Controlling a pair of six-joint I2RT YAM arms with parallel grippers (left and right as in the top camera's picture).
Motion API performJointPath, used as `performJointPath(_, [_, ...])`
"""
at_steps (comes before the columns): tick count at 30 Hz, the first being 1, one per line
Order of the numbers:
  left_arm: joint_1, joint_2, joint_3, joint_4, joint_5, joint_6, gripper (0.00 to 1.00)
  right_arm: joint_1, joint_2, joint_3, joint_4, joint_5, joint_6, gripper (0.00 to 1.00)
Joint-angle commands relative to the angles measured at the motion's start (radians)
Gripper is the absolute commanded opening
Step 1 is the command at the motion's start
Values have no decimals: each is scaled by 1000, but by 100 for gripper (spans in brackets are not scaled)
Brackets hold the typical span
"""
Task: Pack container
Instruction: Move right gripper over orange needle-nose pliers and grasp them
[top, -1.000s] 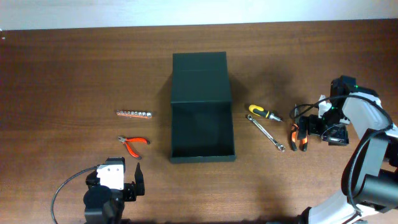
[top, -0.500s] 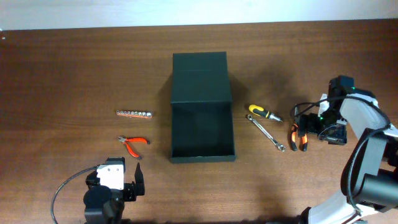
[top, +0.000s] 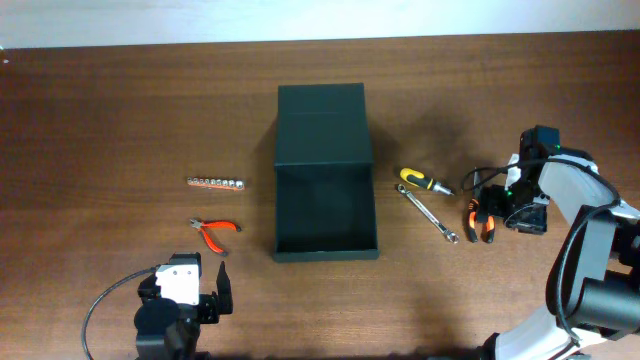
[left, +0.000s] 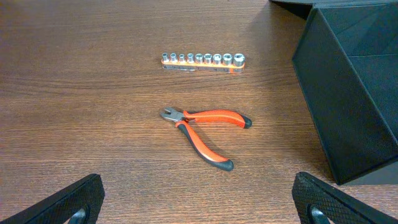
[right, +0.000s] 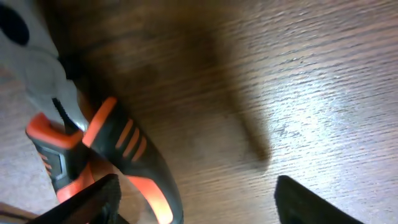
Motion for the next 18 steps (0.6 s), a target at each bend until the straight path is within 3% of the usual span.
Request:
performJointPath(1, [4, -8, -5, 2, 8, 20, 99, 9, 11, -14, 6, 14, 25, 77])
performJointPath(13, [4, -8, -5, 2, 8, 19, 99, 10, 64, -16, 10, 11, 29, 72])
performJointPath(15, [4, -8, -5, 2, 8, 19, 99, 9, 68, -16, 10, 11, 33, 64])
performJointPath(16, [4, -8, -5, 2, 8, 19, 99, 10, 68, -15, 12, 11, 33, 49])
performJointPath(18, [4, -8, -5, 2, 8, 19, 99, 10, 68, -15, 14, 11, 33, 34])
